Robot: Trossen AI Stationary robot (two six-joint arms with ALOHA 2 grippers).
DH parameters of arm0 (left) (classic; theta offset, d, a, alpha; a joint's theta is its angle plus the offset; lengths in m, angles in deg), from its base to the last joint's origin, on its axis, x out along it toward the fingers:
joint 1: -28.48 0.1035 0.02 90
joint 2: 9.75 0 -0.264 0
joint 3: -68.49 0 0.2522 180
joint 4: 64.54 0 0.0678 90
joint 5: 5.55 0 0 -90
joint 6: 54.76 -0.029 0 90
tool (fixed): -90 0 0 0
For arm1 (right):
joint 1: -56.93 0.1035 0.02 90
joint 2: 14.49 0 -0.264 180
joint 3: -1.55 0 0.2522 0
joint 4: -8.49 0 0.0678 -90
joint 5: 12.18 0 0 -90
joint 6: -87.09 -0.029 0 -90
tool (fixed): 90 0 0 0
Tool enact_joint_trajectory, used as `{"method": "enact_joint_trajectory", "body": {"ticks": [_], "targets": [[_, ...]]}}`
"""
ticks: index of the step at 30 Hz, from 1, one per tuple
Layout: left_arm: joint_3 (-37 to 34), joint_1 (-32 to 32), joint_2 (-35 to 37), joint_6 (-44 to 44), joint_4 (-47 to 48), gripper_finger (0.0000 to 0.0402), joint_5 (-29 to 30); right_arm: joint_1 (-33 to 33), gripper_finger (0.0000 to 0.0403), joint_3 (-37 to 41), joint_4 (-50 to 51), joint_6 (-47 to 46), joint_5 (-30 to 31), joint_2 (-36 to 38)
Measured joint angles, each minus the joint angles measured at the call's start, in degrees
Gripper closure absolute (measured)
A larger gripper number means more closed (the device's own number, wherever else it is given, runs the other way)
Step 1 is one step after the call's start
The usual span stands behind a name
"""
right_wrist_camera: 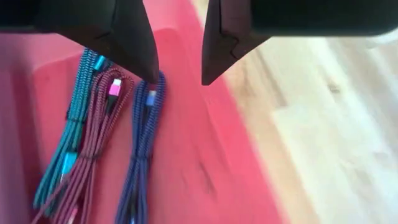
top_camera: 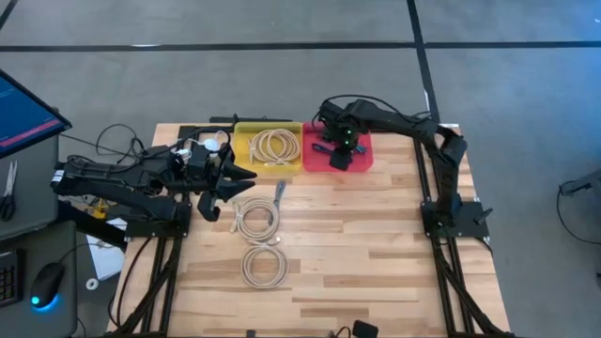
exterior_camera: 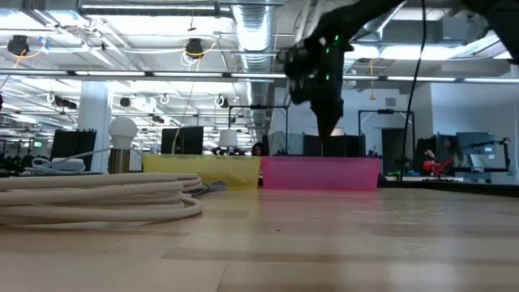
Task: Pick & Place USB Port
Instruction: Put the large white charger cable into the yellow bin
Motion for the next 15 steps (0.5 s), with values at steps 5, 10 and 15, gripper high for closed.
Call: {"method": "enact_joint_trajectory", "body": {"ticks": [5,10,15], "targets": [[0.0,0.0,0.0,0.0,0.0,0.03,0.4,2.8,0.0295,0.0,-2.4,-2.9,-0.2,6.7],[0.0,0.0,0.0,1.3,0.0,0.03,0.4,5.7,0.0296,0.0,-4.5,-6.4,-0.1,14.1],[0.0,0.0,0.0,2.5,0.1,0.03,0.4,9.2,0.0296,0.0,-4.4,-10.4,-0.1,21.1]]}}
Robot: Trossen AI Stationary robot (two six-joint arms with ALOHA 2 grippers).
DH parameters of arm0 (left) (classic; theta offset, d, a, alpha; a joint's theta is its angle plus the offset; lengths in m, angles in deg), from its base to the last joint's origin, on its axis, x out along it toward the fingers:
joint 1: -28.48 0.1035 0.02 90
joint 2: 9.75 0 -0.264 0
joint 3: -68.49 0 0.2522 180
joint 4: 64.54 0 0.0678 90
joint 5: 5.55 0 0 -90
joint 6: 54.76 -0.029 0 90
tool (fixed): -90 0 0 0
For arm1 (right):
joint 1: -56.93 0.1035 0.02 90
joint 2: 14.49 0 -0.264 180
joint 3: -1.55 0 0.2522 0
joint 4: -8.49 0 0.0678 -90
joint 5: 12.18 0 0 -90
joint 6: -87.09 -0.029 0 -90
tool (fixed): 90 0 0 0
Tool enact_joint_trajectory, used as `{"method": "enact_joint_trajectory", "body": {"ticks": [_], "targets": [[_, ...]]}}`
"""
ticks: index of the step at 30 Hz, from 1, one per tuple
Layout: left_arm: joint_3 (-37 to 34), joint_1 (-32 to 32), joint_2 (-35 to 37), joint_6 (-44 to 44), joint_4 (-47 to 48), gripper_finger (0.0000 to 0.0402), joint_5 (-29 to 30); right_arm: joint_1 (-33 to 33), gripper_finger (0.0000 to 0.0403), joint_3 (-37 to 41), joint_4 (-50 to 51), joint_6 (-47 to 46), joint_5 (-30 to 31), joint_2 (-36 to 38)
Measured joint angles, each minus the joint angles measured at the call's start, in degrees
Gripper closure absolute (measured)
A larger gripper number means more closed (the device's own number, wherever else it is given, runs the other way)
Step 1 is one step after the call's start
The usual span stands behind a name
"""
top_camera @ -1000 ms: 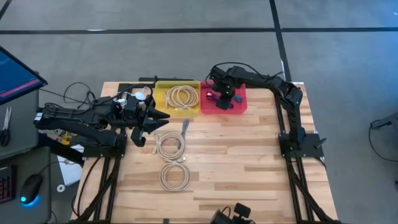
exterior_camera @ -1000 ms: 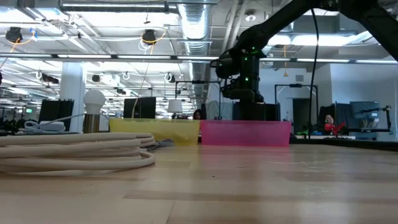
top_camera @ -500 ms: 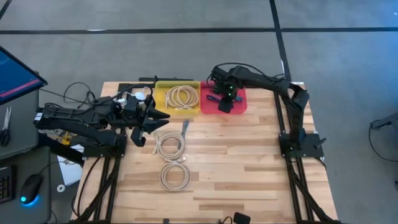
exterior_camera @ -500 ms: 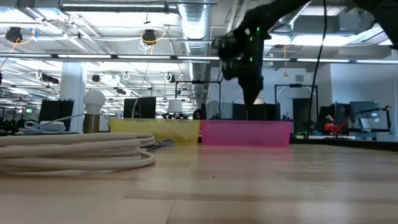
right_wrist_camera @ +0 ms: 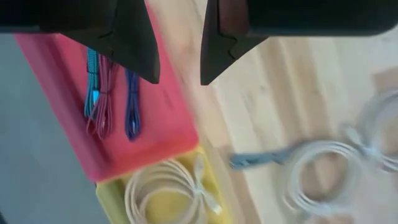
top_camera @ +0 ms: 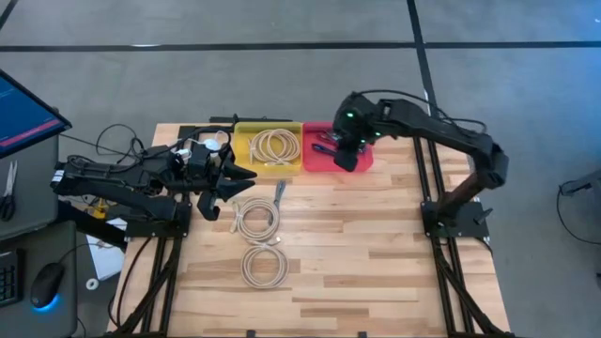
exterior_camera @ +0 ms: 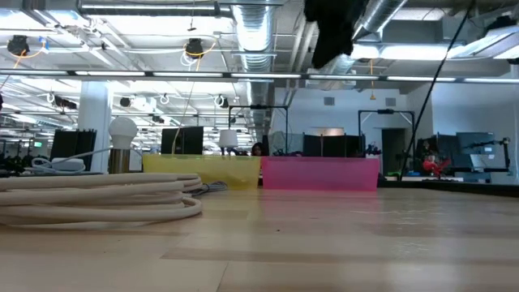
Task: Pick & Place USB Port
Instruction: Put the large white charger cable into the yellow bin
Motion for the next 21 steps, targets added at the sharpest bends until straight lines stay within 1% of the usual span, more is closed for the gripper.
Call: {"method": "enact_joint_trajectory", "body": {"ticks": [12,18,21], "targets": [[0.0,0.0,0.0,-0.2,0.4,0.03,0.0,9.5,0.0296,0.5,2.9,-7.5,0.4,13.2],[0.0,0.0,0.0,-0.2,1.0,0.03,0.0,13.5,0.0296,7.0,2.9,-12.0,0.7,20.0],[0.0,0.0,0.0,-0.2,1.1,0.03,0.0,15.5,0.0296,11.9,1.9,-15.3,3.4,23.6]]}}
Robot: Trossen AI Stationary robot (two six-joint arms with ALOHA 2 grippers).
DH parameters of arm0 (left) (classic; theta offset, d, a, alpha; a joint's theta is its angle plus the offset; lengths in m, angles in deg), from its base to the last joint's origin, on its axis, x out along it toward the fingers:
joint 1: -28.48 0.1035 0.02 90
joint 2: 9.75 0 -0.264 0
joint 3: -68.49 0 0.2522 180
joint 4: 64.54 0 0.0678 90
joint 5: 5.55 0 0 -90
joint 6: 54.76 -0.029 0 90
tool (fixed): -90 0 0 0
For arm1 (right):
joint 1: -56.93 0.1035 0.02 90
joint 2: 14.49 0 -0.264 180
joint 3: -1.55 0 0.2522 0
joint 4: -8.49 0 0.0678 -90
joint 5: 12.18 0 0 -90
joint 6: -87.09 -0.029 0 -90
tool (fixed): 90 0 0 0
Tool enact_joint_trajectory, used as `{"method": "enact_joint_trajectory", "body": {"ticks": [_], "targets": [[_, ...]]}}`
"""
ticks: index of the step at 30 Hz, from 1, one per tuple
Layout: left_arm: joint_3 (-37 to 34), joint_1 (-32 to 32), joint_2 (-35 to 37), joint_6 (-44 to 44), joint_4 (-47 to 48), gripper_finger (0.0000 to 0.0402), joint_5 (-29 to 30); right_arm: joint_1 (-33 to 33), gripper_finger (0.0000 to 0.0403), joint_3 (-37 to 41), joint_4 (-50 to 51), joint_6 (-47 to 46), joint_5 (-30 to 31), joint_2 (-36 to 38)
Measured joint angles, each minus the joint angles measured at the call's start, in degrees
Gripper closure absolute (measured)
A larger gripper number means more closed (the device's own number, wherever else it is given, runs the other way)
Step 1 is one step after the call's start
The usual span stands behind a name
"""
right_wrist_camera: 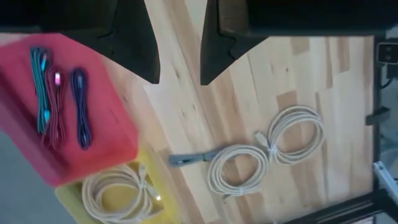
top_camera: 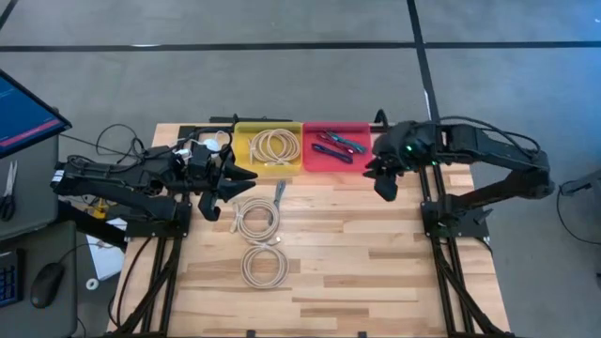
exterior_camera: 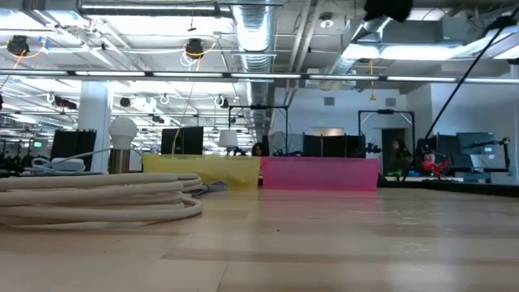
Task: Pick & Place USB Port
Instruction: Put the large white charger cable into the yellow bin
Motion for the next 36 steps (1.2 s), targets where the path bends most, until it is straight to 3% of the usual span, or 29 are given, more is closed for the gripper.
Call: {"method": "enact_joint_trajectory", "body": {"ticks": [6,15,30,36], "targets": [[0.0,0.0,0.0,-0.8,2.1,0.03,0.9,4.6,0.0296,11.5,-8.6,-6.3,3.5,7.8],[0.0,0.0,-0.5,-1.0,11.0,0.03,12.1,14.0,0.0296,24.4,-29.7,-8.4,7.8,17.2],[0.0,0.0,-3.8,-0.9,10.9,0.03,12.2,31.7,0.0296,36.1,-43.6,-9.8,23.9,26.3],[0.0,0.0,-3.8,-1.1,10.9,0.03,12.2,38.6,0.0296,41.4,-49.0,-12.1,34.9,27.2]]}}
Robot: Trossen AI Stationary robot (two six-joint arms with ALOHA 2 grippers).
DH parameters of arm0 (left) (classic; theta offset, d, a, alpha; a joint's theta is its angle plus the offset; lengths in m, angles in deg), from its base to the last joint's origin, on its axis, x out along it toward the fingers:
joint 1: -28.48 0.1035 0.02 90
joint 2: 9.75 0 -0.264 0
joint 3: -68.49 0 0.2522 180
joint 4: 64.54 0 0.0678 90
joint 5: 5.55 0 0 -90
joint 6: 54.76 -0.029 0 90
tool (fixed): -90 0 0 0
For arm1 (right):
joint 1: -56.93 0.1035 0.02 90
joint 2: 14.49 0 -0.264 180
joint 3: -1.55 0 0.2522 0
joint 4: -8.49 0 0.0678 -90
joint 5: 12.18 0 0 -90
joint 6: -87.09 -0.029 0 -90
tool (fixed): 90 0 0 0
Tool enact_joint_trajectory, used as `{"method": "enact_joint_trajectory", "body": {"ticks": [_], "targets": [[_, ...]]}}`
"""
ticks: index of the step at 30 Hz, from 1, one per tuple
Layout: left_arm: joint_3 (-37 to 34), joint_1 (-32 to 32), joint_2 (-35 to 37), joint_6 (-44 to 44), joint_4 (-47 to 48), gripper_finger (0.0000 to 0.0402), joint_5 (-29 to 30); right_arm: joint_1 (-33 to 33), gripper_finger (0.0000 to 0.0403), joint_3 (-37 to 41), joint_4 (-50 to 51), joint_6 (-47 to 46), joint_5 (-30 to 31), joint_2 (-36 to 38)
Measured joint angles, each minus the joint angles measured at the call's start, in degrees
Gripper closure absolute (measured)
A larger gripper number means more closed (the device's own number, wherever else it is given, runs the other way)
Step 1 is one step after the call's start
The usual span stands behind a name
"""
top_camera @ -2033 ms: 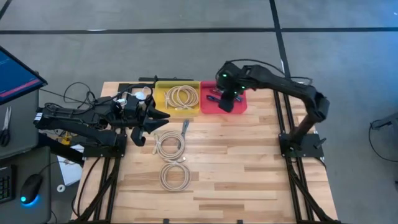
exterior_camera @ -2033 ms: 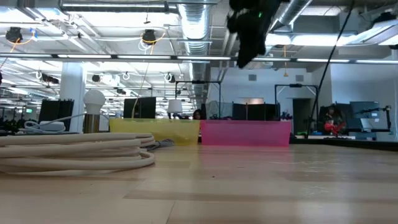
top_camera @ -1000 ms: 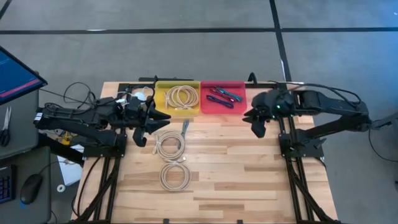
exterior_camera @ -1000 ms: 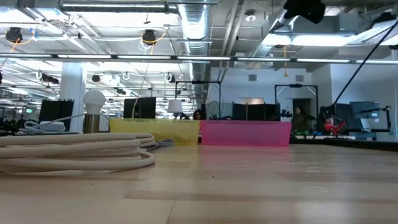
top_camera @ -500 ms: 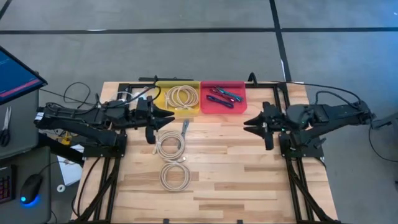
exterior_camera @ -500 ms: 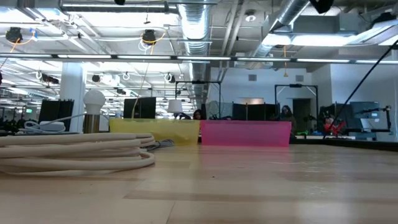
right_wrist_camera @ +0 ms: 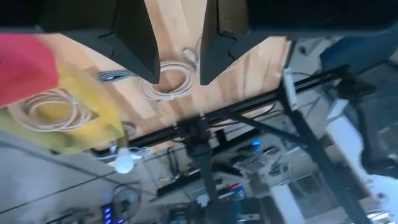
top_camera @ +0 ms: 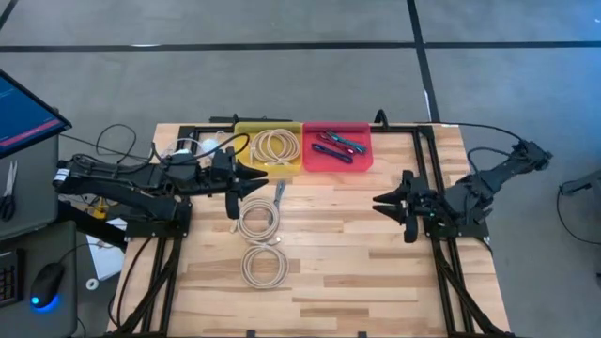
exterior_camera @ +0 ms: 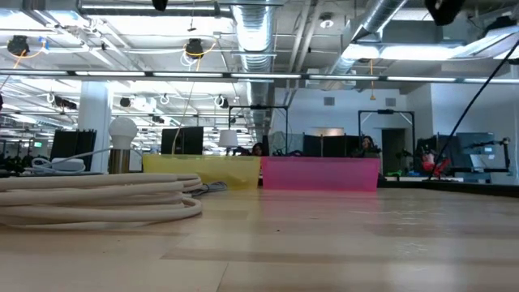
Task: Pick & Place USB Port
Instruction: Put the large white charger cable into the yellow bin
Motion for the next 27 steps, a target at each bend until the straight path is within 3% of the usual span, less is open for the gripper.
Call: {"method": "enact_joint_trajectory", "body": {"ticks": [8,20,25,27], "targets": [[0.0,0.9,0.0,-2.0,-0.9,0.03,-0.1,3.7,0.0296,0.7,-0.5,0.3,13.5,2.8],[0.0,2.1,0.0,-2.0,-1.5,0.03,0.0,1.6,0.0296,0.7,-0.3,0.5,13.3,4.1],[0.0,3.1,0.0,-2.0,-1.8,0.03,0.4,-1.8,0.0296,0.7,-0.2,1.3,14.5,4.1],[0.0,3.8,0.0,-2.0,-1.8,0.03,0.6,-3.4,0.0296,0.7,-0.2,4.6,12.4,4.2]]}}
